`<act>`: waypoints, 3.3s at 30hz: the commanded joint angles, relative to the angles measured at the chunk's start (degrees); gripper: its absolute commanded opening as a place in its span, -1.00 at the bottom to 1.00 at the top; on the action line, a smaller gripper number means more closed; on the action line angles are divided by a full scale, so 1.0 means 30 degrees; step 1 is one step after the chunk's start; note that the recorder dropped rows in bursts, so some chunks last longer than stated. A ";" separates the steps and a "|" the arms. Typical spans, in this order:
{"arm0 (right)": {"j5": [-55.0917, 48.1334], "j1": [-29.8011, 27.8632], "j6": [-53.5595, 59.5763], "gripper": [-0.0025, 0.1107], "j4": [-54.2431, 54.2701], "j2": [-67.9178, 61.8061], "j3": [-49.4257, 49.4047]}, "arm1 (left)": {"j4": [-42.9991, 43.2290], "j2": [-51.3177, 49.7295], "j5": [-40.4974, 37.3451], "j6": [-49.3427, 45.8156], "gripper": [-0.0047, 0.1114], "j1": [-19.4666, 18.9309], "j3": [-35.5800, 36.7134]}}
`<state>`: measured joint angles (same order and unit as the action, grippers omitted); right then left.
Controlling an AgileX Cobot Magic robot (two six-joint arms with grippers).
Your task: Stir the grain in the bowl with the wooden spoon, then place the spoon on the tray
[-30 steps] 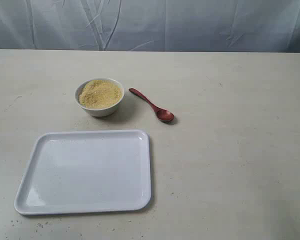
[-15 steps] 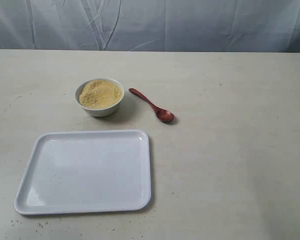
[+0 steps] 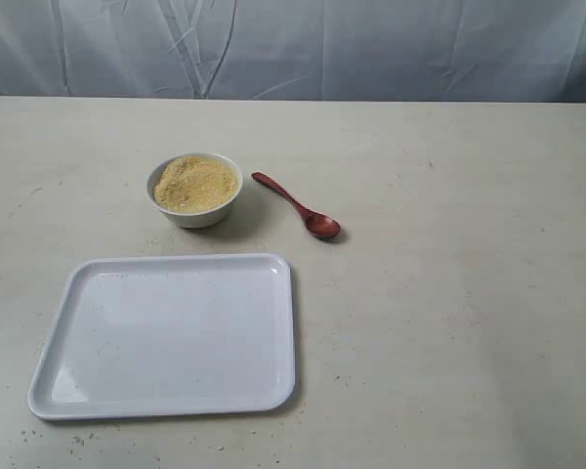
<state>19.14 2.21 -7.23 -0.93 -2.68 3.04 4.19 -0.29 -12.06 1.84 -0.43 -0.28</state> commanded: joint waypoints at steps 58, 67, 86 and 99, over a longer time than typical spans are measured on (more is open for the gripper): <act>-2.3804 1.0186 0.8376 -0.34 0.0706 -4.7734 4.1225 | -0.0032 0.0098 0.0101 0.0020 -0.91 -0.0017 0.0095; -2.4127 1.0186 0.8376 -0.43 0.0310 -4.8030 4.1149 | -0.0032 0.0098 0.0101 0.0020 -0.91 -0.0017 0.0095; -2.4351 1.0144 0.3601 -0.95 -0.0324 -4.4143 4.1578 | -0.0032 0.0098 0.0101 0.0020 -0.91 -0.0017 0.0095; -2.1626 1.0855 -0.4082 -0.95 0.1954 -4.3311 4.1578 | -0.0032 0.0098 0.0101 0.0020 -0.91 -0.0017 0.0095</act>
<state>-48.59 35.04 -2.71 8.81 -132.98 127.79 4.19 -0.29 -12.06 1.84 -0.43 -0.28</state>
